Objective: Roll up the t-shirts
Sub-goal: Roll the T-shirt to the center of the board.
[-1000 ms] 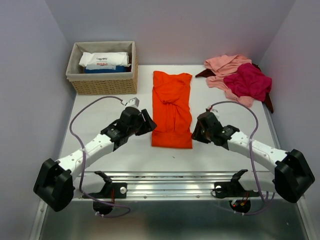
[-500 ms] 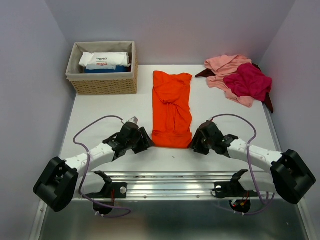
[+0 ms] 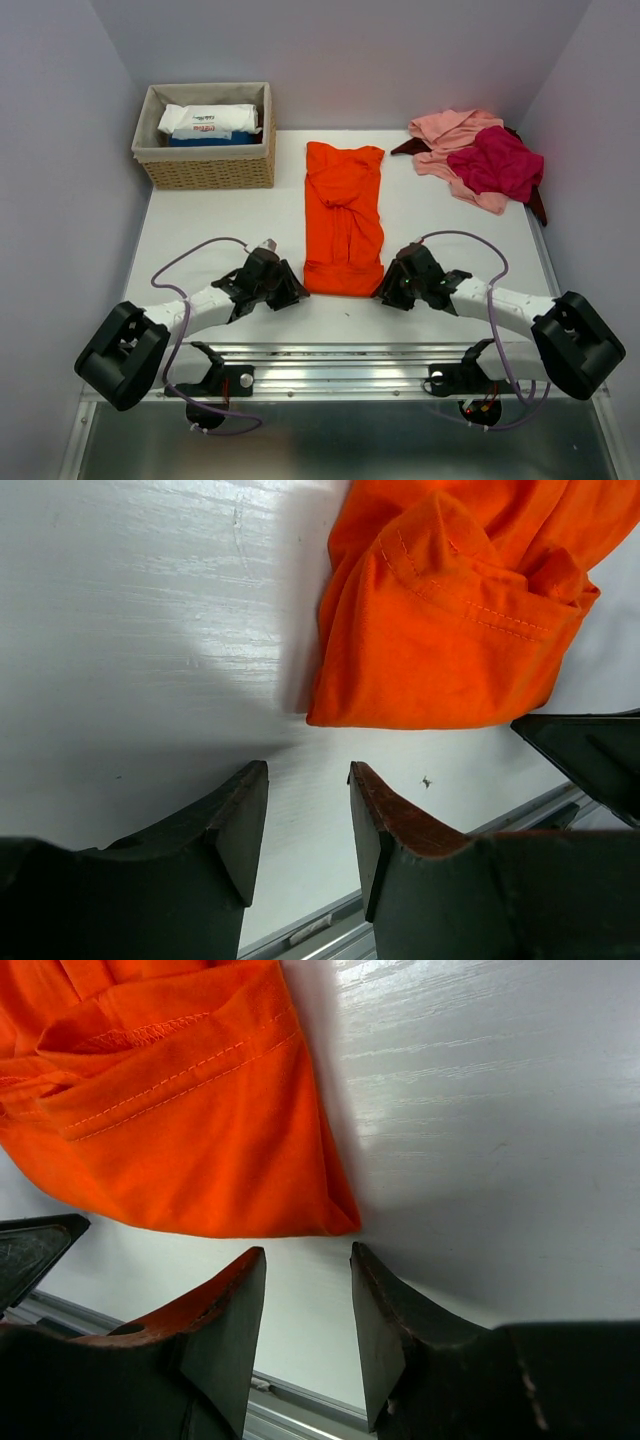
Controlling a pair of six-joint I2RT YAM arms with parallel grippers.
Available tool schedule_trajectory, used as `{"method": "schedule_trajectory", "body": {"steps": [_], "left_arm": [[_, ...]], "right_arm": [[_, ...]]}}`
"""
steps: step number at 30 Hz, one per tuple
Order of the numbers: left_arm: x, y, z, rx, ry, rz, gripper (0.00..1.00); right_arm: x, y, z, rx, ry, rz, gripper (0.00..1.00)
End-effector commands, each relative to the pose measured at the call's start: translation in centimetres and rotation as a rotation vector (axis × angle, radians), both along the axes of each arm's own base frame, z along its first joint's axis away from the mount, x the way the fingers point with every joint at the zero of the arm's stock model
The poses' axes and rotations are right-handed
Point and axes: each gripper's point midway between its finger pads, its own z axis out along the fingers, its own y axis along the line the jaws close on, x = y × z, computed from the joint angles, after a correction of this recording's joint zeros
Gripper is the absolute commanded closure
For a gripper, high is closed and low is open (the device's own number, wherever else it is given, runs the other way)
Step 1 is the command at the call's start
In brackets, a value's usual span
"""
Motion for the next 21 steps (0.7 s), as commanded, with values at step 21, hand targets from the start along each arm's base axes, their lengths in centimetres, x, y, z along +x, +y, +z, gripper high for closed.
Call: {"method": "schedule_trajectory", "body": {"steps": [21], "left_arm": [[1.5, -0.6, -1.1, -0.011, 0.0, 0.057, 0.66]], "right_arm": [[1.2, -1.4, -1.8, -0.064, -0.004, -0.124, 0.67]]}}
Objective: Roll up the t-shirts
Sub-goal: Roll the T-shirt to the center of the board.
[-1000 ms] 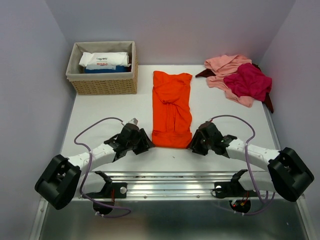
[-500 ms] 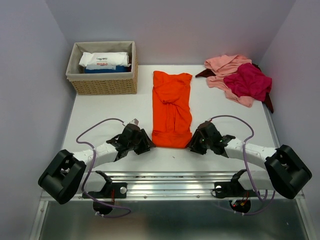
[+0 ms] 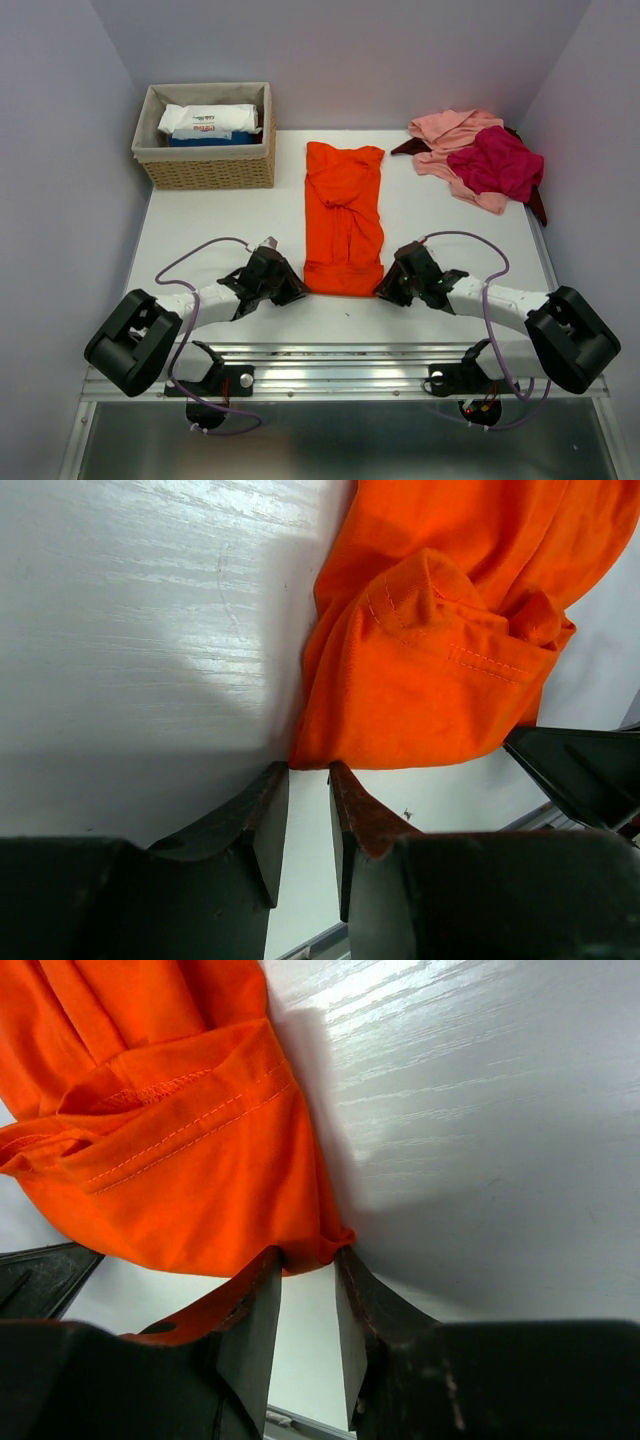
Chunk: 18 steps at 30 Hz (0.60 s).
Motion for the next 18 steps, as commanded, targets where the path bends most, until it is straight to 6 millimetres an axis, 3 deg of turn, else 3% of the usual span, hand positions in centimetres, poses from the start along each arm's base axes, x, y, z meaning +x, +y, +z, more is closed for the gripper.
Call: {"method": "schedule_trajectory", "body": {"steps": [1, 4, 5, 7, 10, 18], "left_arm": [[0.1, 0.2, -0.6, 0.023, 0.006, 0.008, 0.67], [0.5, 0.1, -0.5, 0.024, 0.0, 0.016, 0.78], [0.5, 0.2, -0.6, 0.029, 0.003, 0.02, 0.9], [0.8, 0.2, -0.5, 0.03, -0.001, 0.026, 1.0], [0.7, 0.4, -0.6, 0.045, 0.01, 0.041, 1.0], [1.0, 0.7, 0.6, 0.049, 0.004, 0.064, 1.0]], "right_arm": [[-0.3, -1.3, -1.5, -0.066, 0.021, -0.033, 0.68], [-0.4, -1.5, -1.7, -0.068, 0.023, -0.038, 0.78], [-0.4, -1.5, -1.7, -0.07, 0.024, -0.04, 0.83], [-0.4, -1.6, -1.6, -0.071, 0.023, -0.041, 0.89], [-0.3, -1.4, -1.2, -0.069, 0.016, -0.034, 0.99], [0.3, -1.9, 0.7, -0.085, -0.021, -0.049, 0.99]]}}
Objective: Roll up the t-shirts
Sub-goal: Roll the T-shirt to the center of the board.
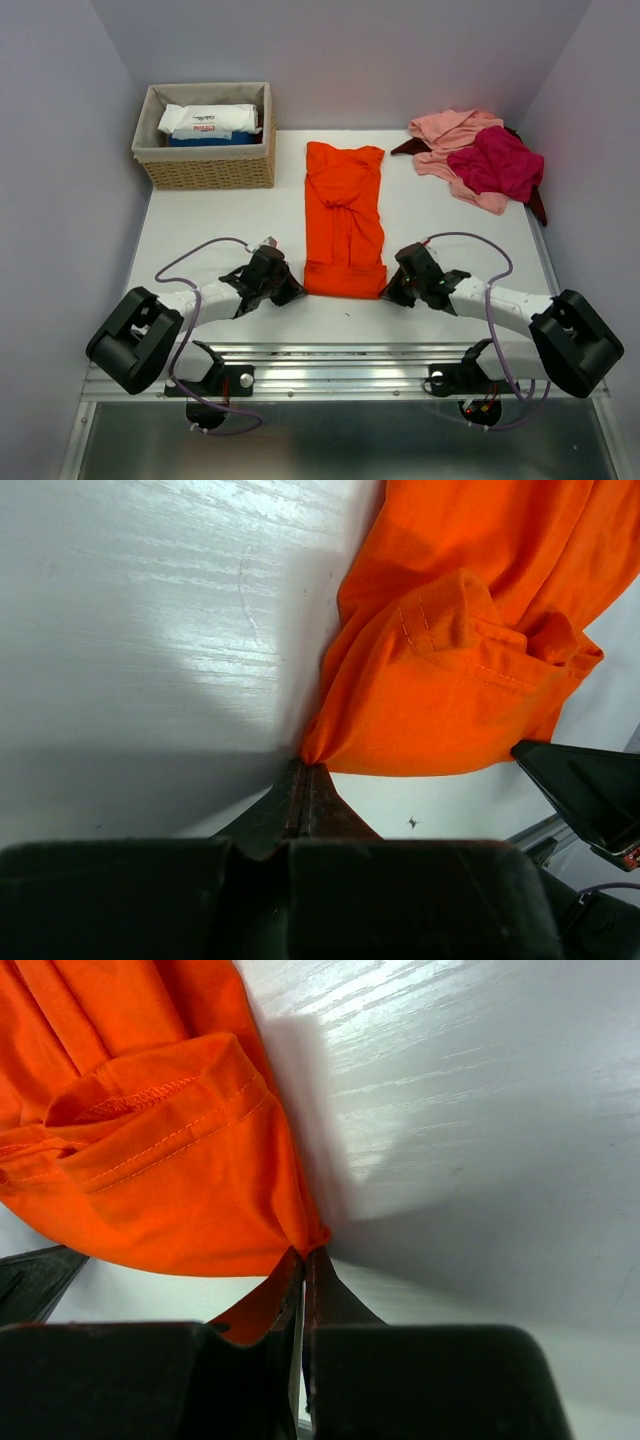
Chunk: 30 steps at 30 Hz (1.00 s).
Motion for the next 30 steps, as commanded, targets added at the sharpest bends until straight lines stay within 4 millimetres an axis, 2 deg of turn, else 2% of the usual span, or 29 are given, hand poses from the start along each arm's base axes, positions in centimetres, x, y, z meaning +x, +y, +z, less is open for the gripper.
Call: {"method": "schedule_trajectory", "body": {"steps": [1, 7, 19, 25, 30], "left_arm": [[0.8, 0.4, 1.3, 0.027, -0.024, 0.035, 1.0], [1.6, 0.3, 3.0, 0.03, -0.051, 0.048, 1.0], [1.7, 0.4, 3.8, 0.011, -0.069, 0.056, 1.0], [2.3, 0.5, 4.9, 0.017, -0.091, 0.064, 1.0], [2.8, 0.3, 5.1, 0.021, -0.09, 0.063, 1.0]], "right_arm": [[0.6, -1.2, 1.2, -0.061, -0.037, -0.032, 0.99], [1.7, -1.0, 3.1, -0.06, -0.082, -0.037, 0.99], [1.5, -0.9, 2.6, -0.069, -0.059, -0.026, 0.99], [2.0, -0.8, 3.8, -0.065, -0.084, -0.031, 0.99], [3.4, -0.7, 5.5, -0.086, -0.134, -0.041, 0.99]]}}
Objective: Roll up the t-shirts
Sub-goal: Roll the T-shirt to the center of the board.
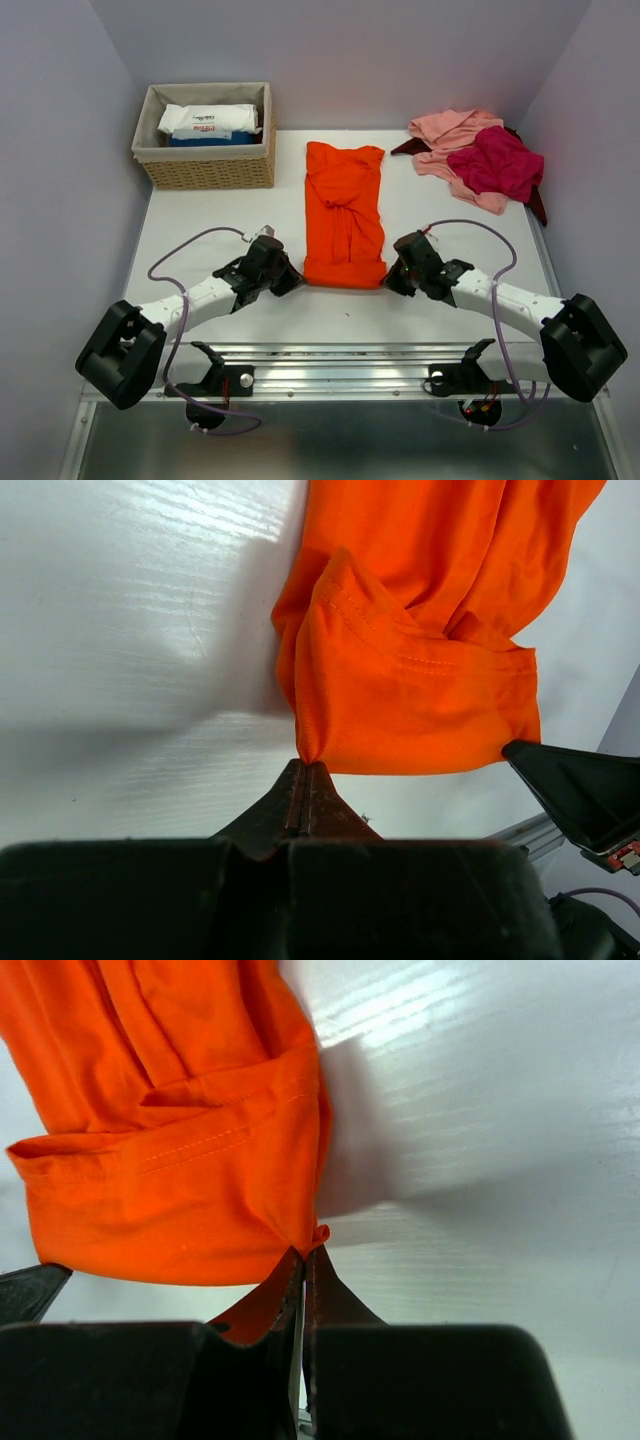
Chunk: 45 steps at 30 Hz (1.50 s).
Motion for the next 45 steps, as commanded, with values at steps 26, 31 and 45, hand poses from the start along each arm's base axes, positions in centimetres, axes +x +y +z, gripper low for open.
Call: {"method": "schedule_trajectory", "body": {"steps": [26, 31, 45], "left_arm": [[10.0, 0.0, 3.2, 0.057, -0.078, 0.048, 1.0], [11.5, -0.1, 2.8, 0.068, -0.077, 0.045, 1.0], [14.6, -0.8, 2.4, 0.128, -0.113, -0.01, 0.49]], "right_arm": [[9.3, -0.8, 4.8, -0.146, -0.154, -0.055, 0.98], [10.4, -1.4, 4.0, -0.157, -0.144, -0.067, 0.96], [14.5, -0.8, 4.3, -0.138, -0.18, -0.055, 0.66]]}}
